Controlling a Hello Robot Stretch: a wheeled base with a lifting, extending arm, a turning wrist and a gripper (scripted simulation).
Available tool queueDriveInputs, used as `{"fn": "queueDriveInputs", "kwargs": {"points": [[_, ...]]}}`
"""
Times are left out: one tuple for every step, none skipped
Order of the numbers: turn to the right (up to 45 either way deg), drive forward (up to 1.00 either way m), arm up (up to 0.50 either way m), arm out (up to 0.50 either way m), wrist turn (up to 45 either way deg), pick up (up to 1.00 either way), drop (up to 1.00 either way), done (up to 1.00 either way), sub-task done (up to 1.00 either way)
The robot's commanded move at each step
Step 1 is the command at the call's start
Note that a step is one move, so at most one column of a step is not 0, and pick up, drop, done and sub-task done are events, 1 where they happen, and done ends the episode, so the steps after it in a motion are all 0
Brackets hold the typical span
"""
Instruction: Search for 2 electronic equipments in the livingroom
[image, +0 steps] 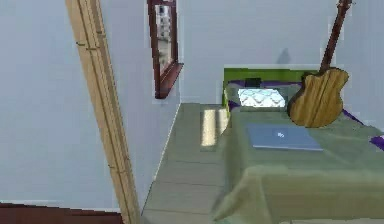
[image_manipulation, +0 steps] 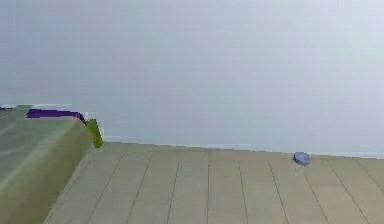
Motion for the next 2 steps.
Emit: {"fn": "queueDriveInputs", "kwargs": {"points": [[-45.0, 0.0, 0.0, 0.0, 0.0, 0.0, 0.0, 0.0, 0.0], [-9.0, 0.0, 0.0, 0.0, 0.0, 0.0, 0.0, 0.0, 0.0]]}}
